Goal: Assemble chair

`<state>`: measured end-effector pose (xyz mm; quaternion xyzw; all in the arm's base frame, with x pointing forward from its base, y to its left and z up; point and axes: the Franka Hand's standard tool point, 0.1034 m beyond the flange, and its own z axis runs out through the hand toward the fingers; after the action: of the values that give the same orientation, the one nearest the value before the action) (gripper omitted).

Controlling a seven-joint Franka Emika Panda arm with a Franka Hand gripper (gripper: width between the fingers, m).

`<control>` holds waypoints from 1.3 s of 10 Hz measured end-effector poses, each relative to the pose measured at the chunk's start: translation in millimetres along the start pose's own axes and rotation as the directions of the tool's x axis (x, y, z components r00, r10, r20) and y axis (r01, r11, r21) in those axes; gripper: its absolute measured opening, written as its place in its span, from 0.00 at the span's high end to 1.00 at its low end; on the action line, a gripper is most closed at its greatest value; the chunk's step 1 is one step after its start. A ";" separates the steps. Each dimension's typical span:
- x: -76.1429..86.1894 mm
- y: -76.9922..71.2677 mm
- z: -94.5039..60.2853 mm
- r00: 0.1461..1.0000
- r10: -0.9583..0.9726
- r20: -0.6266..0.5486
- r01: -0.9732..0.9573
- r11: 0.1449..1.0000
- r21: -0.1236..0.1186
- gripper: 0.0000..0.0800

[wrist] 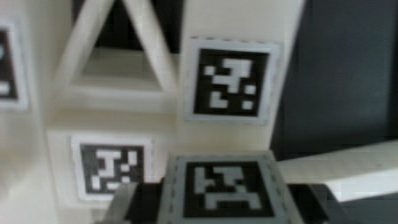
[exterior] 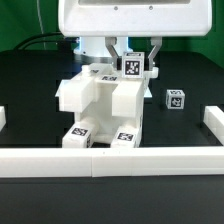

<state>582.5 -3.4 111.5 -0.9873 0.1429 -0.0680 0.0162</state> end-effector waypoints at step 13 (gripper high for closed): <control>0.6 -0.8 0.5 0.649 0.760 0.038 -0.761 0.648 0.041 0.67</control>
Offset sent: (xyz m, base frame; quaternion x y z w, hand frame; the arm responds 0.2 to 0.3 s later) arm 0.0000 0.0000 0.0000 0.0000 0.0000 0.1938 0.9810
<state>583.3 -2.8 111.2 -0.8364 0.5413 -0.0499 0.0707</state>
